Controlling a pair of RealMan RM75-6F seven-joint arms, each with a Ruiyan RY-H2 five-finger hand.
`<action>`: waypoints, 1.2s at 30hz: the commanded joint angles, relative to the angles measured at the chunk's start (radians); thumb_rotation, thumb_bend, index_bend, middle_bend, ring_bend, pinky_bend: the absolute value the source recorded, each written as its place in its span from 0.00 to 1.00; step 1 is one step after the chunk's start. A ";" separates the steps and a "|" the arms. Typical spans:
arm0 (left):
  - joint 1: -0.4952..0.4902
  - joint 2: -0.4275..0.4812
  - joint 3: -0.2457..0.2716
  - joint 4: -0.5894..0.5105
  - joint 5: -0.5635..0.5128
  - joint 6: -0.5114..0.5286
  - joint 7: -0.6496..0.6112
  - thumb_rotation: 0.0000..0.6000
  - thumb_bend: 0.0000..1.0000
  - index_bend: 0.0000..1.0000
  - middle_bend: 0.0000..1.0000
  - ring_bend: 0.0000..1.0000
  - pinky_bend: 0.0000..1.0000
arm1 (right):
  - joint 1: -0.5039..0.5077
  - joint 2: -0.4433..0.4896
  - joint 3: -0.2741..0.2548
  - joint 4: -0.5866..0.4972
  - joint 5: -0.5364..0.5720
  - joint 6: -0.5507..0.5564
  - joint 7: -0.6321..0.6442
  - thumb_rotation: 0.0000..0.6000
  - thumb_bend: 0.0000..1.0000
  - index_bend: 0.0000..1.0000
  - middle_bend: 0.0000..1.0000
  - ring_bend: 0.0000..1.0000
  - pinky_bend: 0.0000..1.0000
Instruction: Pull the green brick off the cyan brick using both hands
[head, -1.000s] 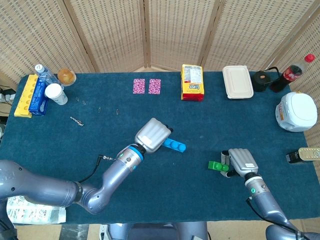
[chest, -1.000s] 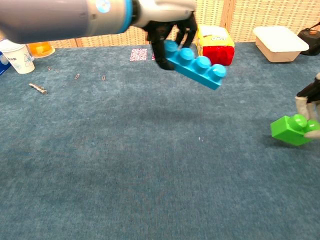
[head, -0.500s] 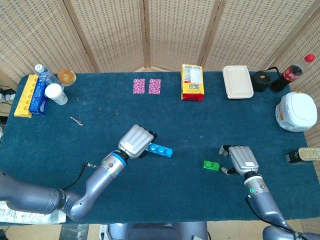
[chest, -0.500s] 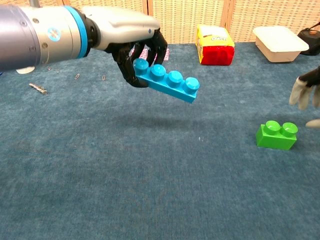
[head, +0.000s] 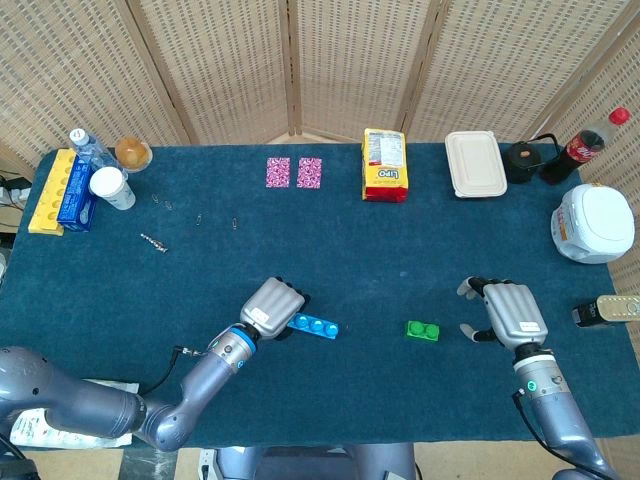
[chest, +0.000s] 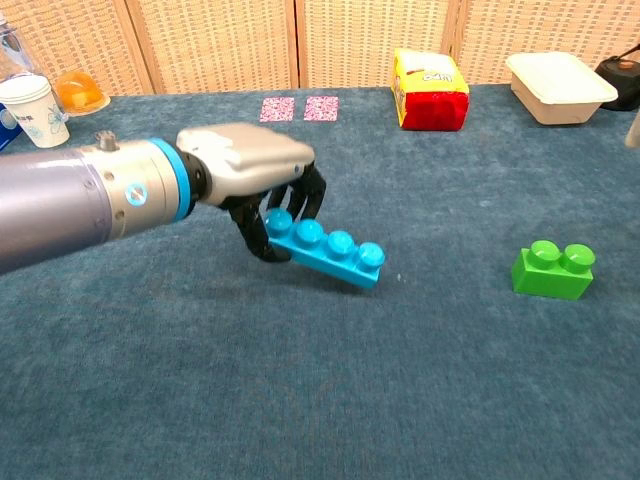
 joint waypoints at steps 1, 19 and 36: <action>0.013 -0.016 -0.005 0.021 -0.021 -0.008 0.012 0.88 0.23 0.15 0.31 0.20 0.23 | -0.006 0.004 0.000 0.006 -0.006 0.002 0.012 1.00 0.27 0.36 0.41 0.42 0.37; 0.231 0.291 0.033 -0.200 0.148 0.162 -0.128 0.66 0.22 0.00 0.19 0.07 0.17 | -0.043 0.015 0.009 0.027 -0.070 0.070 0.037 1.00 0.27 0.36 0.41 0.43 0.39; 0.683 0.567 0.280 -0.133 0.603 0.511 -0.417 0.74 0.23 0.08 0.19 0.07 0.17 | -0.187 -0.026 -0.092 0.146 -0.263 0.291 -0.084 1.00 0.28 0.43 0.46 0.46 0.43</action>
